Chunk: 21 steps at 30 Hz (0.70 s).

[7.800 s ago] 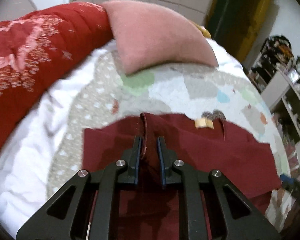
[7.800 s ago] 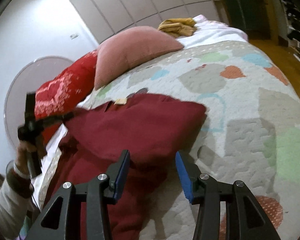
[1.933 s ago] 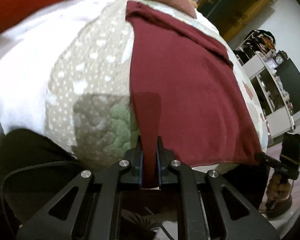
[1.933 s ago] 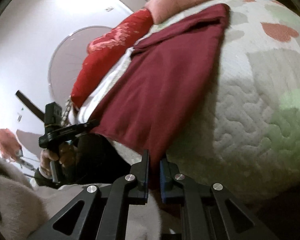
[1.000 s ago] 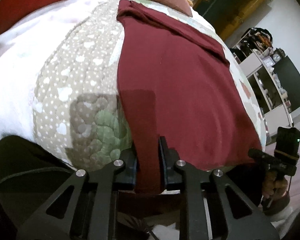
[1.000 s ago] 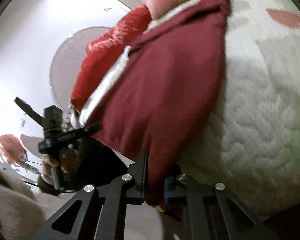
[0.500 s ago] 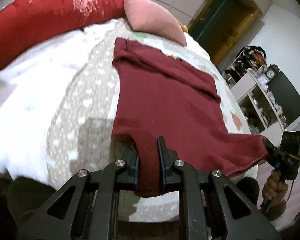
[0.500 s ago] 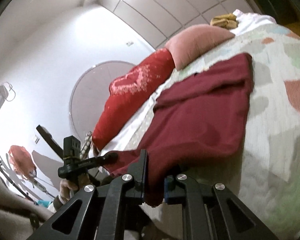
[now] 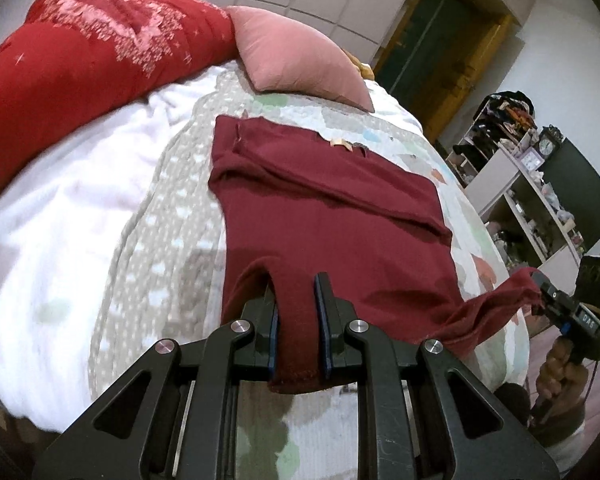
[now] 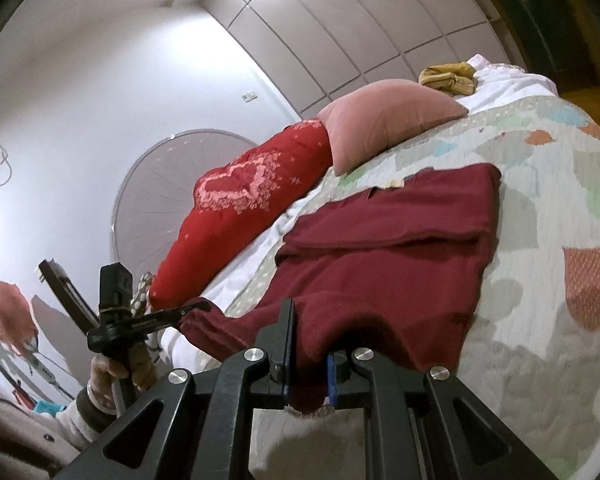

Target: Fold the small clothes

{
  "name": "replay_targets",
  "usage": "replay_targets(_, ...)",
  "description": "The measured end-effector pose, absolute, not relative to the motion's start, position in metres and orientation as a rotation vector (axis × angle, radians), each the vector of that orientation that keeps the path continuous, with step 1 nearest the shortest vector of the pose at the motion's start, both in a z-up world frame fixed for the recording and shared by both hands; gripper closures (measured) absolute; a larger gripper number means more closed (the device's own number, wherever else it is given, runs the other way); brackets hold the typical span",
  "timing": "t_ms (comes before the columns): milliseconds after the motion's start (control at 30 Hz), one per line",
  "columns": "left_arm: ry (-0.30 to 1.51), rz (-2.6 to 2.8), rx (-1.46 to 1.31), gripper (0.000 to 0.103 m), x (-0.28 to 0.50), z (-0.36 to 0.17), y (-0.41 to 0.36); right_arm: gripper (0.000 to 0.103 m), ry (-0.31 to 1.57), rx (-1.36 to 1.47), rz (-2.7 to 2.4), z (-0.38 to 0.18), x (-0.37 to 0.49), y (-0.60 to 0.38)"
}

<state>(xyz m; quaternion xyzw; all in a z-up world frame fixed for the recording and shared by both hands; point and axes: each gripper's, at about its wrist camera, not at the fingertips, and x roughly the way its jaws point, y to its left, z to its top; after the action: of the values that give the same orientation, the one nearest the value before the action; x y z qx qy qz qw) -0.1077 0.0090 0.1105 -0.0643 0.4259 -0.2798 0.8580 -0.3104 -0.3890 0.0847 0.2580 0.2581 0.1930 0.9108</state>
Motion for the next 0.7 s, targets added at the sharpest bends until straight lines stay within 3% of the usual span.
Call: replay_targets(700, 0.795, -0.528, -0.066, 0.089, 0.001, 0.131, -0.056, 0.091, 0.506, 0.453, 0.275, 0.106, -0.204, -0.428)
